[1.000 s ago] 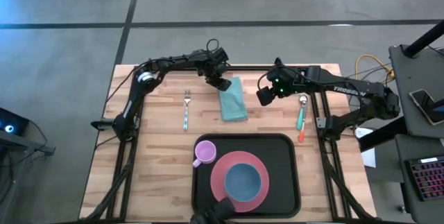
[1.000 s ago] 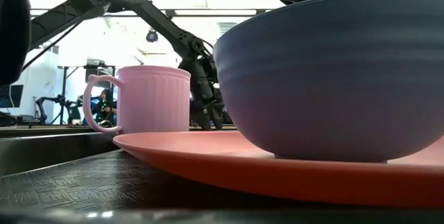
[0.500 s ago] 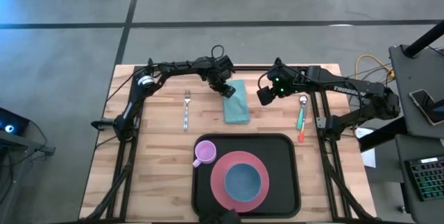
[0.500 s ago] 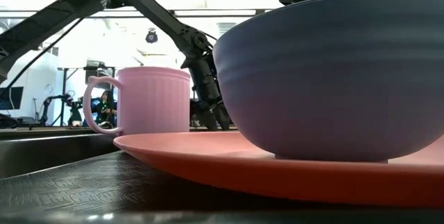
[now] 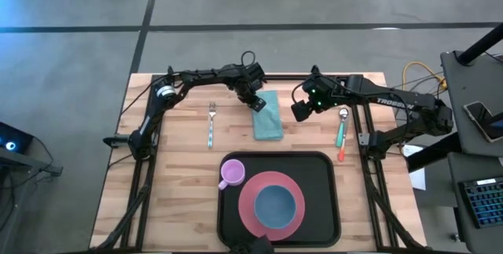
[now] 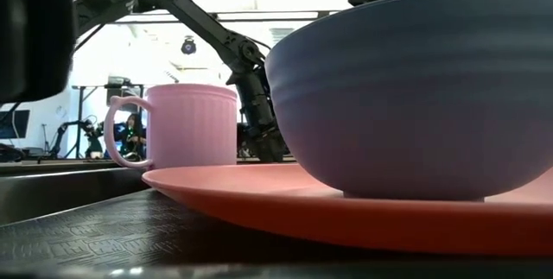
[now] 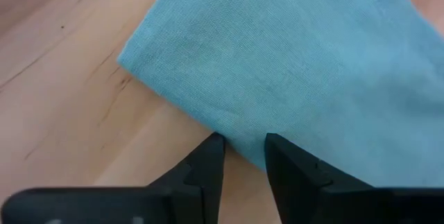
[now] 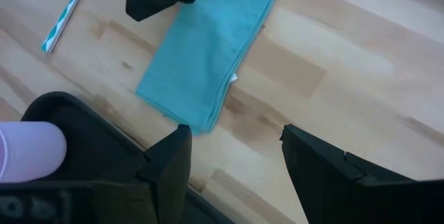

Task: Set up tray
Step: Put the blue napkin on the black serving tray to the right of the pink plate

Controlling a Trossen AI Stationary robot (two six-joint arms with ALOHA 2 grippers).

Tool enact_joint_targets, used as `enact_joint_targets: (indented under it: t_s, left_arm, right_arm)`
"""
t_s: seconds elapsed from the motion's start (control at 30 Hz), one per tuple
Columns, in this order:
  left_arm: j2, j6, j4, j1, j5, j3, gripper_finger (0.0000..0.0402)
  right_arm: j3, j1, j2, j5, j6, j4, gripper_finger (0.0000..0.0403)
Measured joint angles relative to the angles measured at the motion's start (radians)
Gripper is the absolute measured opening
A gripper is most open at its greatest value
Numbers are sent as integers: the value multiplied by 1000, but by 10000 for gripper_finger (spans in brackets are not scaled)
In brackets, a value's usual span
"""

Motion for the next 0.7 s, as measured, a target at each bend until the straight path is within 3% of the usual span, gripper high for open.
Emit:
enact_joint_targets:
  t_s: [0.23,0.4,0.47,0.7]
  left_arm:
    - [0,13,6,0,-5,-1,78]
    - [0,33,-6,13,-3,1,24]
    - [1,40,-15,19,5,2,7]
    - [-26,44,-54,14,26,0,0]
  right_arm:
    - [-23,0,0,1,0,-1,210]
    - [-30,-3,0,-20,0,1,210]
    - [-29,-13,0,-47,2,1,210]
    - [-66,-113,32,-207,83,133,210]
